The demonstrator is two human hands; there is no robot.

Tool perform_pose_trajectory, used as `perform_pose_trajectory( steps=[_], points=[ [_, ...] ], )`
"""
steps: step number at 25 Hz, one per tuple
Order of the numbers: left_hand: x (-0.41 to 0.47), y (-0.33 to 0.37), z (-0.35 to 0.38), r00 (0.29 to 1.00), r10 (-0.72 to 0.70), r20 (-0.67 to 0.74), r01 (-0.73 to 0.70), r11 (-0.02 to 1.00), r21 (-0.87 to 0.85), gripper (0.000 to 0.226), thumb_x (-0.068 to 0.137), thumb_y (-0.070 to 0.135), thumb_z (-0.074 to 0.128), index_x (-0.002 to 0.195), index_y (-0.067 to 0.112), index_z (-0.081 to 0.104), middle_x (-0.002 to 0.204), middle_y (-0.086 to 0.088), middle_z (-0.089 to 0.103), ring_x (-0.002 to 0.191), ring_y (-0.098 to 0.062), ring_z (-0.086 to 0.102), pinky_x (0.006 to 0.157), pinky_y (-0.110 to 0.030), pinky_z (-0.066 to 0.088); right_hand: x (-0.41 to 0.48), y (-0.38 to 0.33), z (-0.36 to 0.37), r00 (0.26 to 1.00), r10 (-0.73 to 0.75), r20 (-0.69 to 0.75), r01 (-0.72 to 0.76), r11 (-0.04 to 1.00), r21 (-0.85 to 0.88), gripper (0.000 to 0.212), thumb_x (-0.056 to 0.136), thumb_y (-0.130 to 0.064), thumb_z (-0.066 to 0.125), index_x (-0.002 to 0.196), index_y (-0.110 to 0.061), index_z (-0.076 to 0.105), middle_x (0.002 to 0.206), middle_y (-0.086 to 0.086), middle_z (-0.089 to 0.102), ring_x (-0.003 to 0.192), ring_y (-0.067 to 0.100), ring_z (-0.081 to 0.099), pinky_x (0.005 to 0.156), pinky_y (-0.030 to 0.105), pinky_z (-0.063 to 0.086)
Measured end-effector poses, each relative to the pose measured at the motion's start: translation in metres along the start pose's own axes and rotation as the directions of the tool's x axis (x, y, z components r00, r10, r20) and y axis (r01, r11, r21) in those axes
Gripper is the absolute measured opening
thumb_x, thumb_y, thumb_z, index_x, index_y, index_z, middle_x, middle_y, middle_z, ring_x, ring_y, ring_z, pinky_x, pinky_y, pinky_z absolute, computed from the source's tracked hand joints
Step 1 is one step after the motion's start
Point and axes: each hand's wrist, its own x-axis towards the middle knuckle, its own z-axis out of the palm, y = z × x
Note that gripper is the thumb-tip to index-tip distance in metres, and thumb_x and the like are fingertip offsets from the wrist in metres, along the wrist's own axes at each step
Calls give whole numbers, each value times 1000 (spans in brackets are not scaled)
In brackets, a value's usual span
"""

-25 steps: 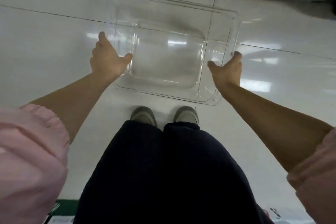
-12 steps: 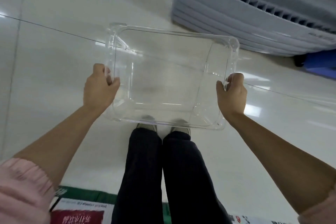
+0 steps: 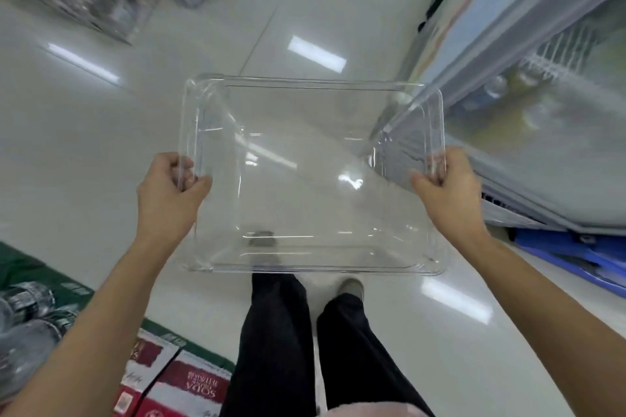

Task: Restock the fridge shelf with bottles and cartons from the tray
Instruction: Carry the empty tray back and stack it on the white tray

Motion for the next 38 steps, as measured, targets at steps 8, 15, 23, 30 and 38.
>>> perform_pose_trajectory(
  steps=[8, 15, 23, 30, 38],
  points=[
    [107, 90, -129, 999, -2, -41, -2, 996, -90, 21, 79, 7, 66, 88, 17, 50, 62, 4, 45, 52, -10, 41, 52, -25, 39, 63, -190, 13, 996, -82, -40, 84, 996, 38, 17, 82, -8, 65, 94, -12, 53, 55, -3, 47, 47, 13, 43, 43, 19, 37],
    [248, 189, -141, 996, 91, 25, -88, 990, -107, 24, 77, 13, 68, 83, 26, 50, 58, 8, 46, 49, -10, 43, 50, -30, 39, 171, -278, 3, 991, -4, -133, 11, 999, 53, 21, 82, -22, 67, 97, -14, 54, 63, -2, 52, 57, 18, 48, 75, 39, 48],
    [429, 339, -74, 987, 162, 9, -161, 986, -52, 23, 75, 16, 69, 87, 24, 51, 67, 7, 51, 58, -11, 46, 56, -34, 43, 370, -358, -41, 974, 17, -225, 29, 980, 198, 21, 80, -10, 70, 91, -15, 52, 65, -3, 47, 57, 18, 49, 52, 17, 45],
    [585, 473, -7, 949, 293, 114, -278, 951, -133, 22, 80, 15, 69, 93, 16, 51, 71, 2, 48, 61, -13, 44, 56, -27, 39, 538, -408, -88, 946, 32, -323, 28, 984, 178, 24, 79, -15, 72, 82, -22, 49, 63, -7, 47, 54, 5, 44, 53, 23, 35],
    [784, 638, 80, 899, 366, 240, -326, 926, -189, 21, 79, 12, 68, 88, 18, 49, 63, 3, 41, 55, -14, 39, 50, -29, 33, 758, -473, -136, 908, 65, -413, -3, 989, 148, 22, 77, -18, 72, 88, -14, 53, 71, -4, 53, 63, 13, 49, 57, 28, 39]
  ],
)
